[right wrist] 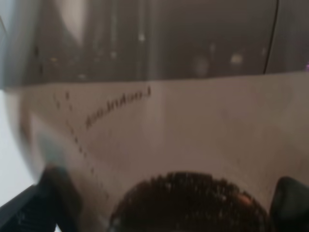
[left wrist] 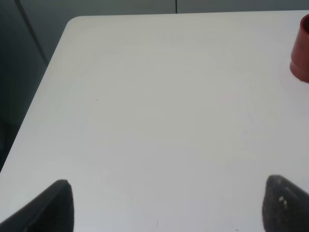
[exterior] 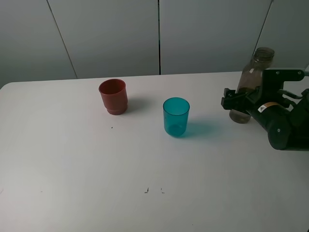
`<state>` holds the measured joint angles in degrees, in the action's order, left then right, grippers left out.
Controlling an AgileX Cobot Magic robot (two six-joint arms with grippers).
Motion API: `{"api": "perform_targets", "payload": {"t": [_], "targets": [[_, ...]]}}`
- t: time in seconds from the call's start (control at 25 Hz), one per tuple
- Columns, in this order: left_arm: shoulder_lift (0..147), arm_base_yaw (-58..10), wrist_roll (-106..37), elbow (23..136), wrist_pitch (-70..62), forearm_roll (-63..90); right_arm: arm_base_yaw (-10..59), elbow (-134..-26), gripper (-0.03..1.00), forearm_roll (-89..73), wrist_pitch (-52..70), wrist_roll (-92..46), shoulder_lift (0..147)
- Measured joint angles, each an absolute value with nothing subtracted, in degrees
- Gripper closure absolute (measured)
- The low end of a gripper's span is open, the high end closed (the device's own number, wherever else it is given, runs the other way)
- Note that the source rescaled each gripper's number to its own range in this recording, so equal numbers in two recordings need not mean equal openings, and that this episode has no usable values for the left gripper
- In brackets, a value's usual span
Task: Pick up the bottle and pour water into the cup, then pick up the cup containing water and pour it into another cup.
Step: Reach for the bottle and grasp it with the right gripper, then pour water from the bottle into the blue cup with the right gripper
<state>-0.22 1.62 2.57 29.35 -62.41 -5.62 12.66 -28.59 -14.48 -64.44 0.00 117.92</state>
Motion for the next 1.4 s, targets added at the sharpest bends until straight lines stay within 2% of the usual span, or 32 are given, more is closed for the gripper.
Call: {"api": "perform_targets", "payload": {"t": [0.52,0.56,0.6,0.64,0.68,1.4], "targets": [[-0.2,1.6,2.6,29.4,-62.4,-5.6,12.7,-28.7,-0.03,-14.5,-67.6,0.0,118.4],[-0.2,1.6,2.6,29.4,-62.4,-5.6,12.7,-28.7,0.05,-14.5,-67.8,0.0,118.4],[-0.2,1.6,2.6,29.4,-62.4,-5.6,12.7,-28.7,0.31,-14.5,-68.1,0.0,118.4],[-0.2,1.6,2.6,29.4,-62.4,-5.6,12.7,-28.7,0.7,-14.7,-68.3,0.0,118.4],[-0.2,1.6,2.6,29.4,-62.4,-5.6,12.7,-28.7,0.95,-14.9,-68.5,0.4,118.4],[-0.2,1.6,2.6,29.4,-62.4,-5.6,12.7,-28.7,0.96,-14.5,-68.5,0.4,118.4]]}}
